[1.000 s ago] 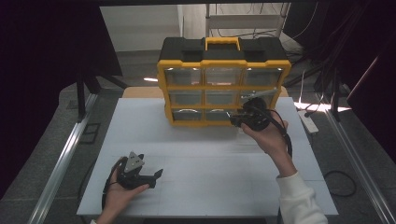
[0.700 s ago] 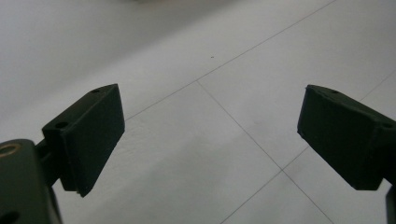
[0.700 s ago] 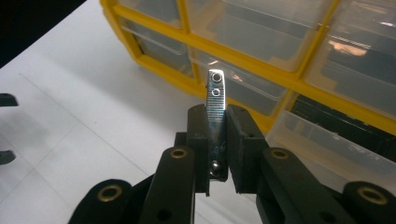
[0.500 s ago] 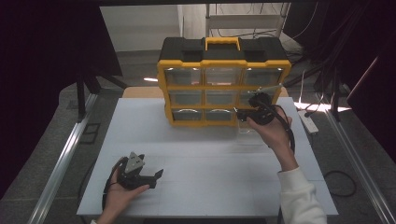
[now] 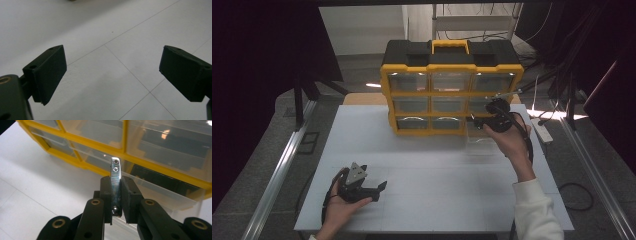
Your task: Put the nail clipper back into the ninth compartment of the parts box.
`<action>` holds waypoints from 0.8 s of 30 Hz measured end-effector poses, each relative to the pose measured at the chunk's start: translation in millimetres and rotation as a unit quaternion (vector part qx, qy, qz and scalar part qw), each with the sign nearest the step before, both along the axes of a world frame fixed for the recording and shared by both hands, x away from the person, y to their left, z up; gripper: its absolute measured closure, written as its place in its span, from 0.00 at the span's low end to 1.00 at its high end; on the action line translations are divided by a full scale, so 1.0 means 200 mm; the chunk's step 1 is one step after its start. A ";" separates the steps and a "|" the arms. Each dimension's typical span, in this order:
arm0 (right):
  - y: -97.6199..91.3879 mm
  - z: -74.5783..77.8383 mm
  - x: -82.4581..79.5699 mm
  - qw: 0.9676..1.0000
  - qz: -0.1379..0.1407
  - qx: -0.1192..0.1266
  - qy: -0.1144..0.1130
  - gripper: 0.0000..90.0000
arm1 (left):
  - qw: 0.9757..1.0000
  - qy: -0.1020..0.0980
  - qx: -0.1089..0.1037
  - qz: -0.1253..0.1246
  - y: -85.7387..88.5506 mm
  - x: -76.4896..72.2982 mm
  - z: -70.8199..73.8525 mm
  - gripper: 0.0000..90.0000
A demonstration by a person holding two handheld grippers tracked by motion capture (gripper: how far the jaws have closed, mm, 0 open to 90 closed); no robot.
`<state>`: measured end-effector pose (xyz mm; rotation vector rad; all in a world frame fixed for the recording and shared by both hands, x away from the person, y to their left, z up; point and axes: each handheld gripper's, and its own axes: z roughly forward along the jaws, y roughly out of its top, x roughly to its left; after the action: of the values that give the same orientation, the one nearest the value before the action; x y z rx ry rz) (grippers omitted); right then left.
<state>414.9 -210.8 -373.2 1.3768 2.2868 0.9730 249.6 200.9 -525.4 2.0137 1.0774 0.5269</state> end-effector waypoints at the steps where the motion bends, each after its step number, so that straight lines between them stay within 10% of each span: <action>1: -0.01 0.00 0.00 1.000 -0.002 0.000 0.000 0.89 | 1.000 0.000 0.000 -0.001 0.00 0.00 0.00 0.10; 24: -0.11 -0.01 0.03 1.000 -0.027 0.001 0.004 0.89 | 1.000 -0.001 0.000 -0.002 0.00 0.00 0.00 0.10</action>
<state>421.5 -232.0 -375.3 1.4383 2.2431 0.9552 248.6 200.8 -524.4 2.0132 1.0720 0.5271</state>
